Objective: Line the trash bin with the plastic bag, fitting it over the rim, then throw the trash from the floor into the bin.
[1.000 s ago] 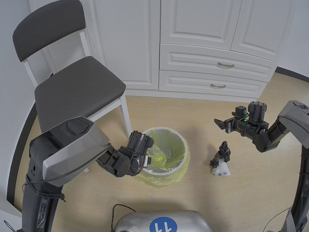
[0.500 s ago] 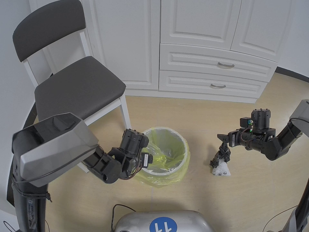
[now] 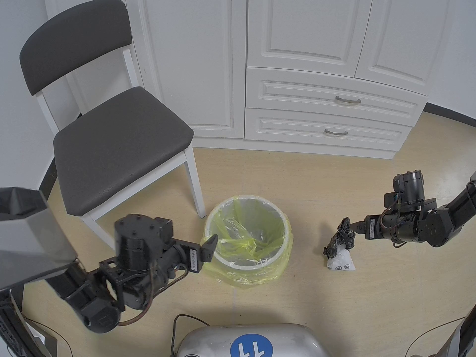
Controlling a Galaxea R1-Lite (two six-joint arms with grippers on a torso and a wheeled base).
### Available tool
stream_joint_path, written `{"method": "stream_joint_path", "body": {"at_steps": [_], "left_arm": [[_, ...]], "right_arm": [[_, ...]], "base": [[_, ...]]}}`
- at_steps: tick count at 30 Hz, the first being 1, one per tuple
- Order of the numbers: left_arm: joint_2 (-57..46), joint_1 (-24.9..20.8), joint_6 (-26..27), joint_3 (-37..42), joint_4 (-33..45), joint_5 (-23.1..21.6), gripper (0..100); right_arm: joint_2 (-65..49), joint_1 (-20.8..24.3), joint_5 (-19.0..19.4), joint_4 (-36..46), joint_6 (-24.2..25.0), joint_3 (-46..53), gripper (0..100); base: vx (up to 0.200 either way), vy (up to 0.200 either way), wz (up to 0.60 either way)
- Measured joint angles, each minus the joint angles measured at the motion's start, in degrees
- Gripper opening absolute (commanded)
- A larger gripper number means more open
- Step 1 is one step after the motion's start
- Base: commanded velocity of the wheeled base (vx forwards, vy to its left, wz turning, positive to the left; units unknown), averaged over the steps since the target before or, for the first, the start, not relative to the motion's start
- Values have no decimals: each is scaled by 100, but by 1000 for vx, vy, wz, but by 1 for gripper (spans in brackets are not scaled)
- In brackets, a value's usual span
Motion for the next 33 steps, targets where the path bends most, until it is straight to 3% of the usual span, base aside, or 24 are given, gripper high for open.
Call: {"method": "stream_joint_path", "body": {"at_steps": [4, 11, 18, 25, 33], "left_arm": [[-516, 74, 66, 640, -747, -71, 100], [-1621, 138, 385, 1095, -870, -407, 100], [-2945, 178, 572, 1122, -118, -600, 100], [-4251, 435, 642, 916, 1396, -688, 100], [-4814, 853, 635, 623, 1798, -736, 100]], "right_arm": [[210, -63, -104, -39, 41, -107, 100], [1235, -336, -35, -156, -282, -1208, 100], [2459, -628, 176, 244, -453, -2959, 100], [3769, -818, 295, 901, -449, -4395, 100], [4747, -918, 440, 1580, -57, -5430, 100]], "base": [[0, 0, 0], [0, 0, 0], [0, 0, 0], [0, 0, 0], [0, 0, 0]]}}
